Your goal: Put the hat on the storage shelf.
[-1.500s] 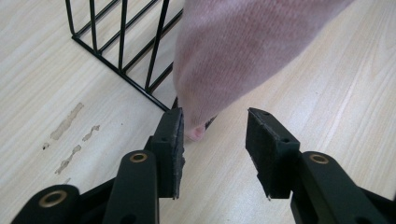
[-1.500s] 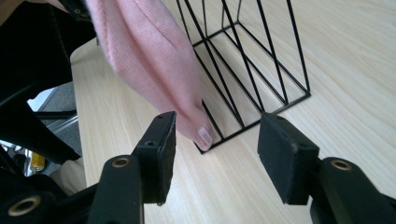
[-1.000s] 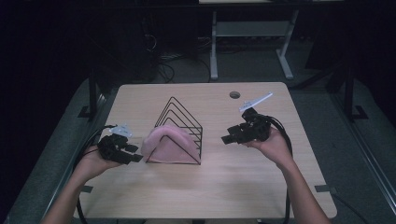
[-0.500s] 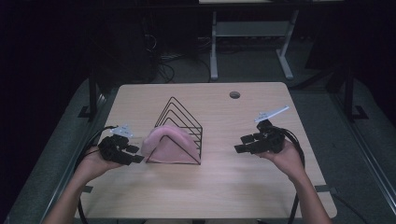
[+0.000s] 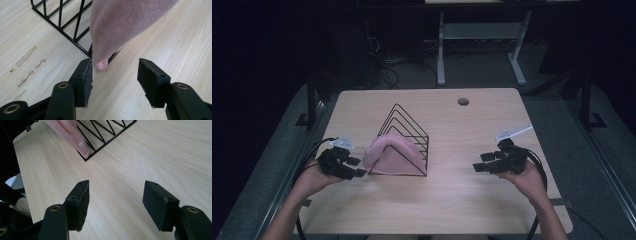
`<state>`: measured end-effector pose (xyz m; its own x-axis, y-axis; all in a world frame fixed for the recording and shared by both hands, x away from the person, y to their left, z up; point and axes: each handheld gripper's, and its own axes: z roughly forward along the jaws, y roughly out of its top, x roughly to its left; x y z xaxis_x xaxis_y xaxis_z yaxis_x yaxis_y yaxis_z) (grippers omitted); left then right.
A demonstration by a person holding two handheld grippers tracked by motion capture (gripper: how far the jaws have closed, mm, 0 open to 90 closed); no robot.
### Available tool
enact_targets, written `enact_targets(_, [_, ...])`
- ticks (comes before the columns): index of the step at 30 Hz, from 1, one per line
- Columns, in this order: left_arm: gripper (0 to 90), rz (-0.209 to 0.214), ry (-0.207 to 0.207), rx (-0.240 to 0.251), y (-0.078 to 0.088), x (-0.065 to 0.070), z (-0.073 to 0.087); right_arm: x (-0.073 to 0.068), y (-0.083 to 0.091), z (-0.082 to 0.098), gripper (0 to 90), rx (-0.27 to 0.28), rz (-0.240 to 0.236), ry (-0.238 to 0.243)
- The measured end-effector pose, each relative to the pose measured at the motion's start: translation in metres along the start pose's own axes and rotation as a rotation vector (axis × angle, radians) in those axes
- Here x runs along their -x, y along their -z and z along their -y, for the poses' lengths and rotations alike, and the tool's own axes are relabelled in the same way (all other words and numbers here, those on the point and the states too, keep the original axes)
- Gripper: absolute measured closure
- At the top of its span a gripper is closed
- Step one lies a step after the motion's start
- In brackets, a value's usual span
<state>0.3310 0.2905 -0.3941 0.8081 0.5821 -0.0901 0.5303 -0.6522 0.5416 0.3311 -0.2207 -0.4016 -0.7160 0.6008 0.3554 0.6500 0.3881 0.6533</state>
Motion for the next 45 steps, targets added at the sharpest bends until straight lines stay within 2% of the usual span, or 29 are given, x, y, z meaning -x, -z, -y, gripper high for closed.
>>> enact_targets(6, [43.8,-0.007,-0.009,0.001,-0.001,0.0,0.001,0.006,0.005,0.013,36.3,0.008,0.014,-0.026])
enact_targets(9, [42.1,-0.006,0.008,0.007,-0.002,0.001,0.003,0.009,0.007,0.022,35.6,0.0,0.025,-0.037])
enact_targets(11, [41.4,-0.009,0.001,0.002,-0.002,0.001,0.004,0.012,0.007,0.027,35.4,0.004,0.026,-0.038])
enact_targets(16, [39.8,-0.012,0.019,0.015,-0.004,0.002,0.008,0.014,0.01,0.036,35.2,0.004,0.031,-0.059])
enact_targets(17, [39.8,-0.012,0.007,0.006,-0.004,0.002,0.009,0.015,0.01,0.038,35.2,0.008,0.033,-0.06])
enact_targets(22, [37.8,-0.019,0.024,0.019,-0.006,0.002,0.014,0.018,0.015,0.051,35.0,0.019,0.051,-0.075])
enact_targets(27, [37.2,-0.026,0.034,0.025,-0.007,0.002,0.019,0.019,0.02,0.061,34.9,0.032,0.069,-0.083])
enact_targets(30, [34.3,-0.033,0.059,0.042,-0.006,0.004,0.021,0.019,0.023,0.07,34.0,0.036,0.077,-0.091])
enact_targets(34, [34.1,-0.033,0.059,0.054,-0.005,0.005,0.023,0.019,0.024,0.076,33.6,0.031,0.074,-0.093])
enact_targets(40, [31.8,-0.055,0.053,0.059,-0.003,0.008,0.029,0.015,0.026,0.09,32.8,0.03,0.082,-0.103])
enact_targets(42, [31.1,-0.063,0.073,0.072,-0.002,0.012,0.034,0.015,0.025,0.097,32.3,0.036,0.084,-0.104])
enact_targets(44, [31.0,-0.07,0.071,0.072,-0.002,0.013,0.036,0.015,0.025,0.1,32.3,0.04,0.086,-0.104])
enact_targets(45, [31.0,-0.079,0.084,0.091,-0.002,0.016,0.042,0.013,0.025,0.104,31.7,0.047,0.082,-0.114])
